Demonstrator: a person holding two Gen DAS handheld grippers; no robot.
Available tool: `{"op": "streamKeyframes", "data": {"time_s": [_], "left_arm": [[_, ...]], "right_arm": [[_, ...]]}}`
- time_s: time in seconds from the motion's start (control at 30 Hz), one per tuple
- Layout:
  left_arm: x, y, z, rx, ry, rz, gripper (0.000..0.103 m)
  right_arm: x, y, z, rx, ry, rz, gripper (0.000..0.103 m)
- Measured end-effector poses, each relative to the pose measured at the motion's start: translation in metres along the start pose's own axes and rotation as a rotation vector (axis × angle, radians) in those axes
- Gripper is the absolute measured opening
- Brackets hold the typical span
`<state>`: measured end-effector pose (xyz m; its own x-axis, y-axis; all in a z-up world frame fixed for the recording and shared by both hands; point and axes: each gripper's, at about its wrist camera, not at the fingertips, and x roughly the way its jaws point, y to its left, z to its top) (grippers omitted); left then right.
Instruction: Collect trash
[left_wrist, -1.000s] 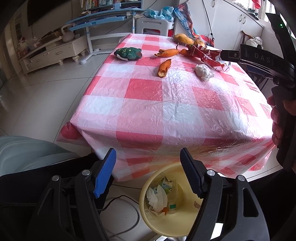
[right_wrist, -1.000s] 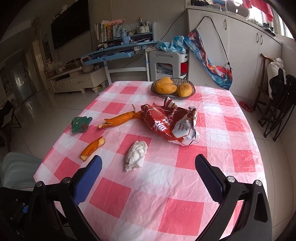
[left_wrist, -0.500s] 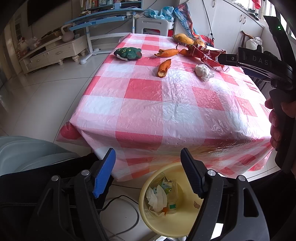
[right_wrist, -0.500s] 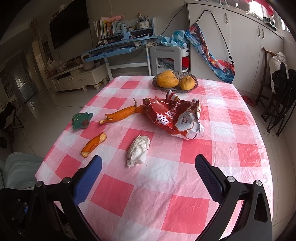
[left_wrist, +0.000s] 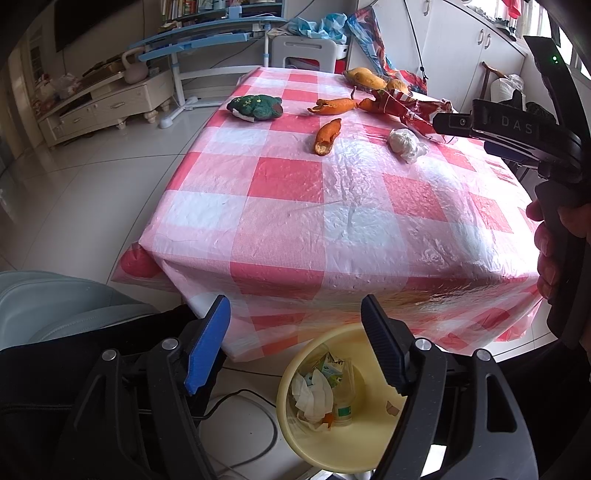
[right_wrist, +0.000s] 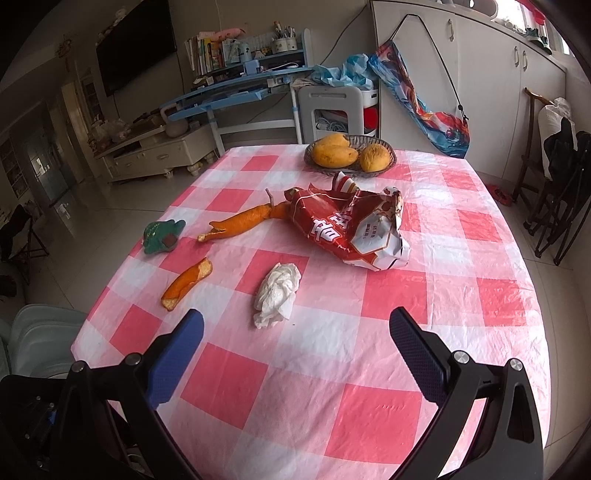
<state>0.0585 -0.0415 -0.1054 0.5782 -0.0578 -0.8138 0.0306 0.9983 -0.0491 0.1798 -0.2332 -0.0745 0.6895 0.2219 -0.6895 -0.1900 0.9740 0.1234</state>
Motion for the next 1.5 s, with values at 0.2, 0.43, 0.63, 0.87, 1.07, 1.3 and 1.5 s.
{"op": "streamKeyframes", "data": {"time_s": [0.2, 0.43, 0.63, 0.87, 1.07, 1.3, 1.5], "left_arm": [[0.0000, 0.0001, 0.0000, 0.001, 0.000, 0.000, 0.070], [-0.0001, 0.0002, -0.0001, 0.000, -0.001, -0.001, 0.070], [-0.0001, 0.0002, -0.0001, -0.001, -0.001, -0.001, 0.070], [-0.0002, 0.0005, -0.0002, -0.001, -0.002, -0.001, 0.070], [-0.0010, -0.0003, 0.0009, -0.003, -0.007, -0.002, 0.070], [-0.0054, -0.0039, 0.0035, 0.000, -0.032, 0.002, 0.070], [-0.0053, -0.0046, 0.0039, -0.004, -0.036, 0.002, 0.070]], "right_arm": [[0.0018, 0.0000, -0.0012, 0.001, 0.007, 0.000, 0.097], [0.0036, 0.0001, -0.0033, 0.003, 0.014, 0.000, 0.097], [0.0042, 0.0001, -0.0041, 0.005, 0.015, 0.000, 0.097], [0.0050, 0.0007, -0.0056, 0.004, 0.021, -0.001, 0.097], [0.0056, 0.0006, -0.0059, 0.005, 0.028, -0.004, 0.097], [0.0061, -0.0010, -0.0060, 0.008, 0.032, -0.007, 0.097], [0.0061, -0.0007, -0.0060, 0.007, 0.032, -0.007, 0.097]]}}
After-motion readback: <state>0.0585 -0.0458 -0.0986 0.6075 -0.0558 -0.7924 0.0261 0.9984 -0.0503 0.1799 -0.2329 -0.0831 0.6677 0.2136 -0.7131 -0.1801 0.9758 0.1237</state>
